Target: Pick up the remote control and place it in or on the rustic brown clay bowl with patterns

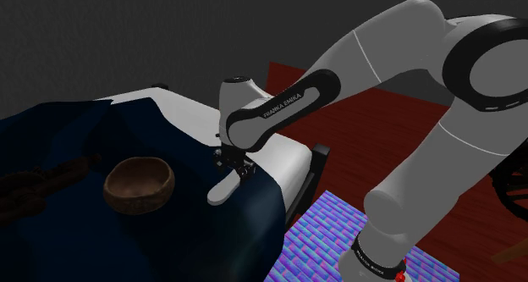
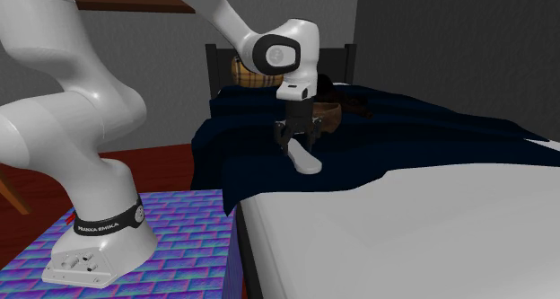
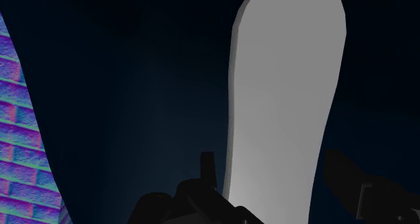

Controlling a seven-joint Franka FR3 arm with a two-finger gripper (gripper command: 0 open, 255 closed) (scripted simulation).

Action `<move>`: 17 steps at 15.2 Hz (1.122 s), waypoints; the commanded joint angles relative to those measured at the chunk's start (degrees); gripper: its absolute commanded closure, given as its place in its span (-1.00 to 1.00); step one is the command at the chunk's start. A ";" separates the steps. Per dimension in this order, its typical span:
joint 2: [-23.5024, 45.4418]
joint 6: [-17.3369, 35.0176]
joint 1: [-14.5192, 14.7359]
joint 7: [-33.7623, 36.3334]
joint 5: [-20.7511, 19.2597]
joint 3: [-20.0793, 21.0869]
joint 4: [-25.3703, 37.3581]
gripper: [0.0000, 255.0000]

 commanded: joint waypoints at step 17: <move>-5.12 -6.87 0.77 -2.85 3.59 -1.48 2.72 1.00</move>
